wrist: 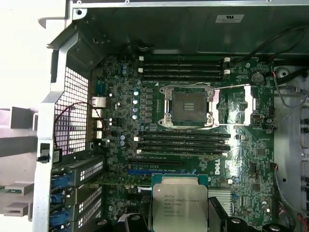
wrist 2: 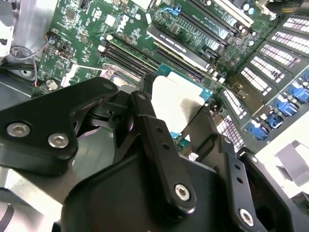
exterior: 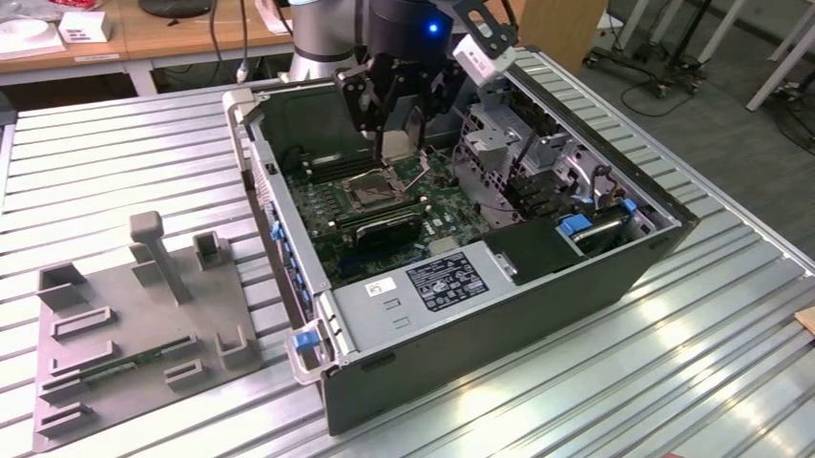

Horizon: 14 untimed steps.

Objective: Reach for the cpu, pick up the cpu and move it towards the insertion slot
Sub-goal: 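Pick up the cpu and move it towards the insertion slot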

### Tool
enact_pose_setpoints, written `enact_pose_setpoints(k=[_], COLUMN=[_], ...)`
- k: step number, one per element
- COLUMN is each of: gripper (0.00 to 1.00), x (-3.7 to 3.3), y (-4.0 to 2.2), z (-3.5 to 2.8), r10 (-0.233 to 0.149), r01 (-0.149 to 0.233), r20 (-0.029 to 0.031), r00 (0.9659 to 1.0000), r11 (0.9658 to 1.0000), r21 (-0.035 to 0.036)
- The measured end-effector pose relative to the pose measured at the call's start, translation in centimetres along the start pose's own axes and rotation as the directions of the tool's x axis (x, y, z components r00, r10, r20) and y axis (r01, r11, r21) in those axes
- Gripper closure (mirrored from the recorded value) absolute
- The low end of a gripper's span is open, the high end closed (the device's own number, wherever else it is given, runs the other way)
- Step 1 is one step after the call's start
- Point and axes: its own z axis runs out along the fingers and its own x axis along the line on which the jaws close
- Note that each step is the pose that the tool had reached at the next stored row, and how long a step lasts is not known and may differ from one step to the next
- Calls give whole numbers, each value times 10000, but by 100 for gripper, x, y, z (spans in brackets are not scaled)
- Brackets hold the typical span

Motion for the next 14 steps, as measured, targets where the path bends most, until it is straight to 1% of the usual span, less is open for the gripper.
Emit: enact_pose_setpoints(k=[3,7,11,14], gripper=[46,46,46,46], x=[0,-1,-4,-5], y=[40,131,235,296], z=[6,24,49,65], r10=[1,1,1,1], r01=[-1,-1,-1,-1], r20=[0,0,0,0], r00=[10000,10000,10000,10000], r11=[10000,10000,10000,10000], r21=[0,-1,-1,-1])
